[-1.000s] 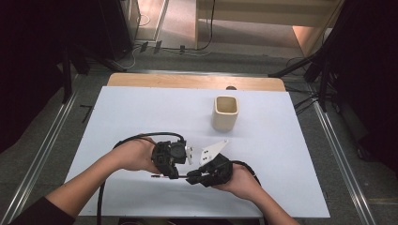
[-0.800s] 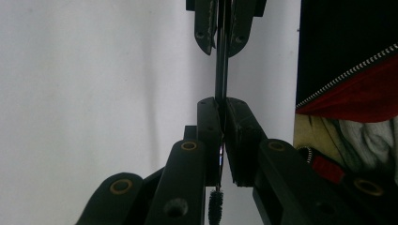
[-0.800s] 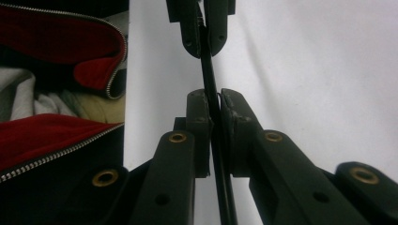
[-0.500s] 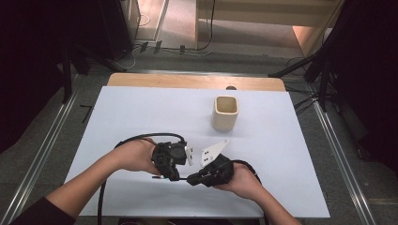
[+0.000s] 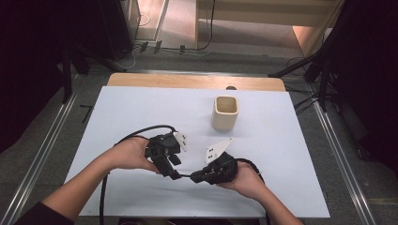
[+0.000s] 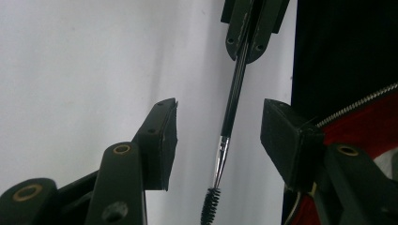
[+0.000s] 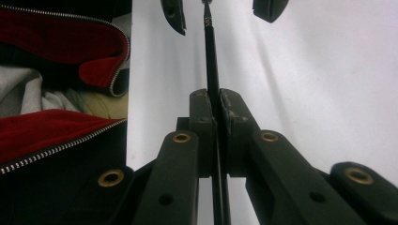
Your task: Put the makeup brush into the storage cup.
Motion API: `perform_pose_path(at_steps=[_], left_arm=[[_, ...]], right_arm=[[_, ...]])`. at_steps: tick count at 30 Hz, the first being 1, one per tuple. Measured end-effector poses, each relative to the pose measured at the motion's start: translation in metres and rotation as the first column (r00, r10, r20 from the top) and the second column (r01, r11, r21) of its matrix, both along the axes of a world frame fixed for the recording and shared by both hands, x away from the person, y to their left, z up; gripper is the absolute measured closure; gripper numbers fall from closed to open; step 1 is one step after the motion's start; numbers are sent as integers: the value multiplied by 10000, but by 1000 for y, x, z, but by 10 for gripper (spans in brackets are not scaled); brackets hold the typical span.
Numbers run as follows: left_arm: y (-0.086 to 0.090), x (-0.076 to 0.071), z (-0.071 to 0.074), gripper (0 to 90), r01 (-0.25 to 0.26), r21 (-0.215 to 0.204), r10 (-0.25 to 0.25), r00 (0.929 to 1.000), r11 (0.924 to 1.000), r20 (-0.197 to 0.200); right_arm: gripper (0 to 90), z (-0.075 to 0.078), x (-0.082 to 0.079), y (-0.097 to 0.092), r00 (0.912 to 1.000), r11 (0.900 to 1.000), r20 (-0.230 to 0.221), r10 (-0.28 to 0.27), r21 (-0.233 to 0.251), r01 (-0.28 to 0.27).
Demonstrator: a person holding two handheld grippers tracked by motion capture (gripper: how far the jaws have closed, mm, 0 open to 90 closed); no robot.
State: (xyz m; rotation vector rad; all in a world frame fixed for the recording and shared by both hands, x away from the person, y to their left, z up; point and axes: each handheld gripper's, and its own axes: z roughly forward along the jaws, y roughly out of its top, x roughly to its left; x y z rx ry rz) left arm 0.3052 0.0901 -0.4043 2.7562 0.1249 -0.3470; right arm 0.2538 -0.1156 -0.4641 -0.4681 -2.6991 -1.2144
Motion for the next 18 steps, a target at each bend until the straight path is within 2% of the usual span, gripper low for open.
perform_pose_path(at_steps=[1, 2, 3, 4, 6, 9, 10, 11, 14, 15, 16, 18], left_arm=[[2, 1, 0, 465, -114, -166, 113, 9999, 9998, -20], [4, 2, 0, 357, -160, -326, 160, 9999, 9993, -7], [5, 2, 0, 357, -289, -467, 291, 9996, 9985, 50], [6, 2, 0, 315, -344, -539, 351, 9993, 9980, 116], [9, 2, 1, 314, -526, -755, 540, 9984, 9958, 166], [13, 2, 1, 314, -532, -1034, 582, 9972, 9932, 463], [14, 2, 1, 283, -558, -1109, 620, 9967, 9923, 526], [15, 1, 1, 210, -667, -1209, 739, 9957, 9904, 565], [18, -1, -2, 209, -757, -1546, 953, 9877, 9851, 1239], [19, -2, -2, 209, -866, -1624, 1086, 9853, 9829, 1320], [20, -1, -3, 209, -1183, -1786, 1404, 9832, 9768, 1168], [21, -1, -2, 209, -1317, -1824, 1542, 9813, 9744, 1154]], right_arm=[[860, 0, 0, -1, 10000, 10000, -28, -54, 14, 54], [860, 0, 0, -3, 10000, 10000, -54, -65, 7, 65], [860, 0, 0, -3, 10000, 10000, -54, -65, 7, 65], [860, -1, 0, -3, 9999, 9999, -51, -151, 16, 151], [860, -2, -1, -4, 9998, 9999, -145, -166, 3, 166], [860, -2, -1, -5, 9997, 9998, -149, -186, -2, 186], [860, -2, -1, -5, 9997, 9998, -100, -200, 5, 200], [860, -2, -1, -6, 9996, 9996, -106, -264, 20, 264], [860, -2, -1, -8, 9994, 9995, -101, -328, -30, 327], [860, -2, 0, -9, 9991, 9992, -133, -405, -17, 405], [860, -2, 0, -9, 9989, 9990, -147, -436, -17, 436], [860, -2, 0, -10, 9989, 9991, -184, -426, -13, 426]])
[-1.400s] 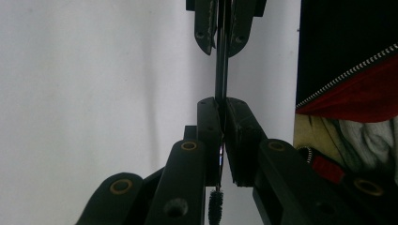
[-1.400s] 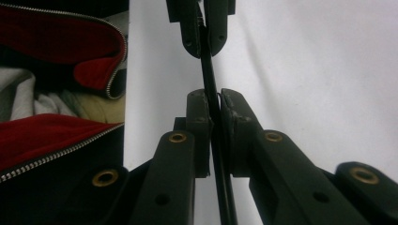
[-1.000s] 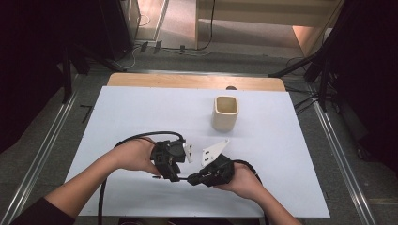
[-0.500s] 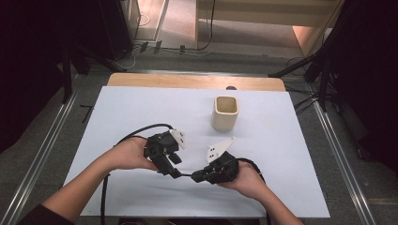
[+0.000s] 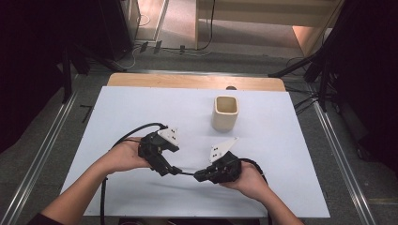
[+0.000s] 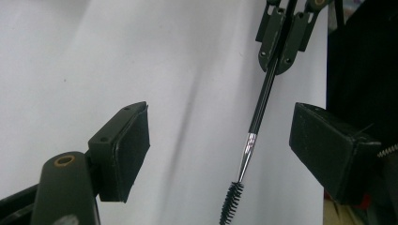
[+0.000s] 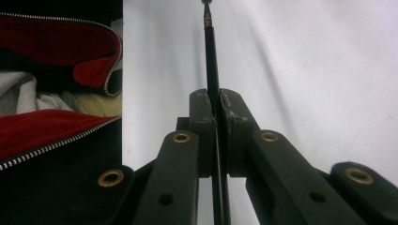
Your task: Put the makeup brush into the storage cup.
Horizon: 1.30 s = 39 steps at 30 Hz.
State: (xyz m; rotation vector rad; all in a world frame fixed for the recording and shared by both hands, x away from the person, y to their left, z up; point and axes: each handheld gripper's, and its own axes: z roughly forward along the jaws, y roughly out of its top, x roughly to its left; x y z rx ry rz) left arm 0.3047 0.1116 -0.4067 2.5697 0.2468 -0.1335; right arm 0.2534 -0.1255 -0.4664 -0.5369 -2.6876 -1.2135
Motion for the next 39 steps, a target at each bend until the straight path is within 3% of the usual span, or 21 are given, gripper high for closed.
perform_pose_path(at_steps=[4, 7, 12, 15, 18, 22, 27, 36, 39], left_arm=[[4, 0, 1, 209, -575, -389, 573, 9983, 9976, -77], [6, 0, 0, 209, -731, -474, 709, 9964, 9962, -473], [11, -1, 1, 209, -985, -862, 953, 9946, 9914, -400], [14, -4, 2, 210, -1162, -1161, 1152, 9932, 9864, -155], [18, -6, 1, 210, -1271, -1510, 1239, 9918, 9803, -301], [21, -6, -2, 210, -1286, -1325, 1213, 9907, 9828, -614], [23, -8, -7, 211, -1448, -1186, 1382, 9884, 9823, -625], [28, -11, -13, 210, -1685, -1291, 1618, 9849, 9772, -610], [29, -11, -15, 210, -1902, -1253, 1820, 9805, 9737, -736]], right_arm=[[860, -1, 1, -3, 9998, 9999, -128, -133, -17, 133], [859, -1, 1, -4, 9997, 9999, -155, -172, -12, 172], [859, -1, 1, -8, 9994, 9995, -173, -303, -6, 303], [859, -1, 1, -10, 9992, 9993, -155, -368, 35, 368], [859, -2, 0, -11, 9990, 9991, -180, -413, 6, 413], [859, -3, -1, -13, 9979, 9983, -266, -583, -70, 582], [858, -2, -3, -19, 9963, 9967, -281, -810, -17, 809], [858, 0, -8, -34, 9875, 9881, -370, -1535, 23, 1537], [858, 0, -9, -37, 9835, 9843, -411, -1760, 53, 1764]])
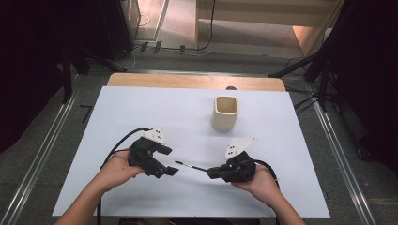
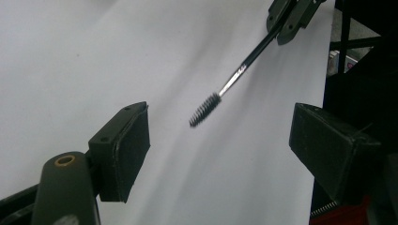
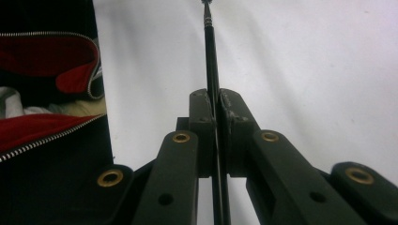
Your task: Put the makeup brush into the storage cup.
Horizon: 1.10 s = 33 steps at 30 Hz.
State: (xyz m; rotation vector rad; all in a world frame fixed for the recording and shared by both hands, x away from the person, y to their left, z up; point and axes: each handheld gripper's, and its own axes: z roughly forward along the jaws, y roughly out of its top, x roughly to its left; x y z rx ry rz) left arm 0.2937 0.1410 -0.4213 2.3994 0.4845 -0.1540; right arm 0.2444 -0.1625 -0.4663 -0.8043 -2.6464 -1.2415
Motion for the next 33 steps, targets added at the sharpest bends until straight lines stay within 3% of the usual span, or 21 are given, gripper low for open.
perform_pose_path(at_steps=[4, 8, 13, 16, 22, 26, 27, 33], left_arm=[[3, -1, 0, 210, -155, -147, 155, 9999, 9998, -38], [8, 1, 0, 210, -335, -615, 311, 9987, 9975, -398], [10, -1, -1, 211, -505, -639, 479, 9980, 9967, -420], [8, -4, -1, 211, -561, -538, 549, 9982, 9970, -249], [7, -5, 0, 213, -890, -761, 843, 9945, 9931, -626], [6, -6, 0, 213, -977, -872, 927, 9939, 9914, -589], [6, -6, 0, 213, -1033, -949, 976, 9932, 9901, -627], [8, -4, 3, 213, -1509, -1431, 1366, 9850, 9781, -1051]], right_arm=[[858, 2, -4, -6, 9983, 9983, 4, -579, 50, 579], [858, 2, -6, -9, 9950, 9950, -33, -997, 106, 997], [857, 2, -10, -10, 9908, 9904, -8, -1355, 261, 1355], [857, 2, -13, -8, 9854, 9851, 38, -1700, 270, 1698], [857, 5, -18, -8, 9713, 9696, 74, -2378, 605, 2369], [857, 6, -21, -8, 9606, 9573, 36, -2780, 838, 2767], [857, 7, -22, -8, 9563, 9525, -42, -2924, 873, 2917], [857, 10, -26, -6, 9510, 9489, 212, -3086, 767, 3062]])
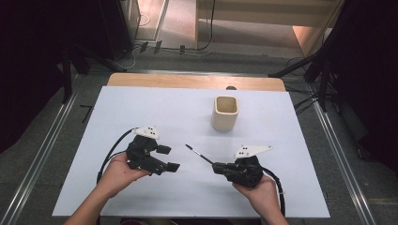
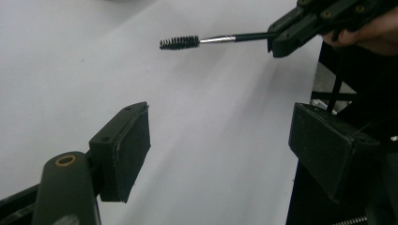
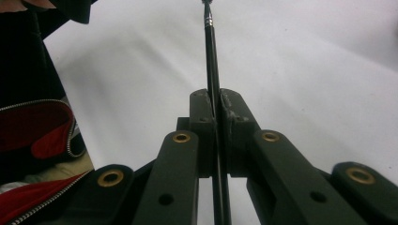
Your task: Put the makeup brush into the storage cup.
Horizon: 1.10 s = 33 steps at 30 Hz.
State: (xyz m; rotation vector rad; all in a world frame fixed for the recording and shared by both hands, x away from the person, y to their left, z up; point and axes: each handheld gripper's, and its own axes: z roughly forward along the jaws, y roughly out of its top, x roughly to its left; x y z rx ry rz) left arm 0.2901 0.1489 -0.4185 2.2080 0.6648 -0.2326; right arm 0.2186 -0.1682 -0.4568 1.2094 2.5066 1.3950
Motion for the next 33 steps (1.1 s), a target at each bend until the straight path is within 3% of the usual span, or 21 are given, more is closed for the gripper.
perform_pose_path(at_steps=[4, 11, 15, 18, 23, 33], left_arm=[[-1, 0, -1, 213, -39, -61, 38, 9999, 10000, -154], [-2, 0, -1, 213, -85, -81, 85, 10000, 9999, -41], [-1, -1, 1, 214, -248, -259, 249, 9997, 9994, 43], [0, 0, 0, 214, -191, -419, 193, 9998, 9989, 38], [0, 0, 0, 213, -345, -325, 348, 9994, 9989, 88], [-3, -1, -1, 214, -614, -418, 608, 9980, 9972, -155]], right_arm=[[857, 3, -3, 4, 9994, 9995, 154, -310, 37, 309], [857, 8, -9, 16, 9954, 9952, 122, -952, 221, 949], [857, 7, -10, 24, 9919, 9898, -128, -1267, 640, 1273], [857, 4, -11, 29, 9880, 9854, -263, -1519, 731, 1535], [857, -3, -14, 38, 9847, 9787, -304, -1718, 1084, 1741], [857, -18, -26, 47, 9735, 9601, 45, -2289, 1662, 2249]])
